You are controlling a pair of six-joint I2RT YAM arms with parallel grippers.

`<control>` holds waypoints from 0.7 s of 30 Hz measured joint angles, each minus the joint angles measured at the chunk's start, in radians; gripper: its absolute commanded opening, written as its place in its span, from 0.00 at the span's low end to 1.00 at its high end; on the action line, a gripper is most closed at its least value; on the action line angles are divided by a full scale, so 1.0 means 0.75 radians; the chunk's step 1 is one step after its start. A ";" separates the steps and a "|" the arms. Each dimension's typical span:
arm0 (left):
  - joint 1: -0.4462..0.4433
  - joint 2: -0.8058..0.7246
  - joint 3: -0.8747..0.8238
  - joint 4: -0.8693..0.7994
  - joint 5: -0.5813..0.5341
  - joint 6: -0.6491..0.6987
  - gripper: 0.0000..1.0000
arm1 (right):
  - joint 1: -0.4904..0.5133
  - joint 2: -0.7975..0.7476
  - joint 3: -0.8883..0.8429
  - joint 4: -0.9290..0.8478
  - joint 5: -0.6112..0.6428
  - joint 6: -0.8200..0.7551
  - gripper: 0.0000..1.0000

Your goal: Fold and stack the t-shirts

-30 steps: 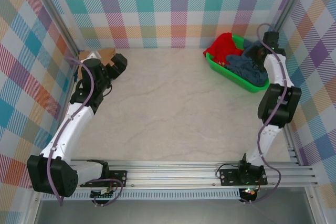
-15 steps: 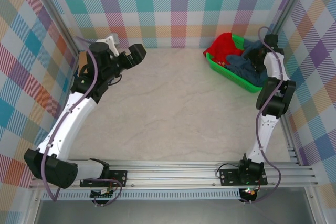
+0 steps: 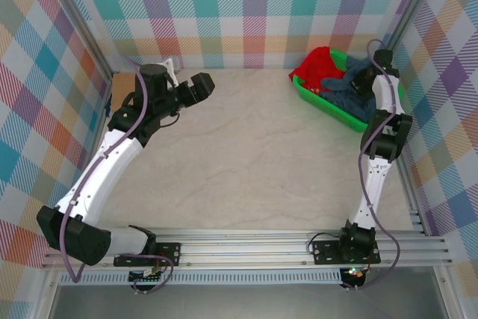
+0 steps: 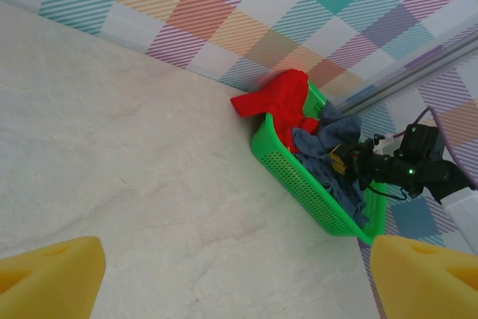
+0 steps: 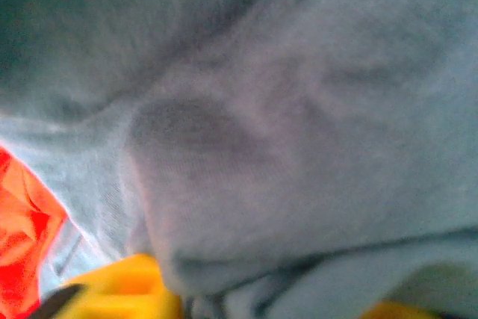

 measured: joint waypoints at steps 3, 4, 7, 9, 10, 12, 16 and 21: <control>0.000 -0.020 0.000 -0.016 -0.011 -0.003 0.90 | 0.003 -0.047 -0.096 0.070 0.002 0.013 0.00; 0.000 -0.026 0.000 -0.016 -0.016 -0.006 0.90 | 0.007 -0.089 -0.165 0.102 0.014 0.013 0.00; 0.000 -0.039 -0.001 -0.013 -0.020 -0.009 0.90 | 0.039 -0.240 -0.328 0.137 0.080 0.008 0.00; 0.000 -0.039 -0.004 -0.009 -0.020 -0.012 0.89 | 0.077 -0.357 -0.382 0.154 0.130 -0.003 0.00; -0.002 -0.039 -0.010 -0.008 -0.020 -0.012 0.89 | 0.105 -0.429 -0.406 0.171 0.152 -0.010 0.00; -0.003 -0.032 -0.015 -0.006 -0.020 -0.016 0.89 | 0.161 -0.568 -0.429 0.202 0.181 -0.022 0.00; -0.004 0.009 -0.015 0.012 -0.042 -0.016 0.88 | 0.276 -0.826 -0.429 0.296 0.184 -0.049 0.00; -0.005 0.043 -0.014 0.010 -0.123 -0.017 0.89 | 0.381 -1.009 -0.350 0.363 0.121 -0.109 0.00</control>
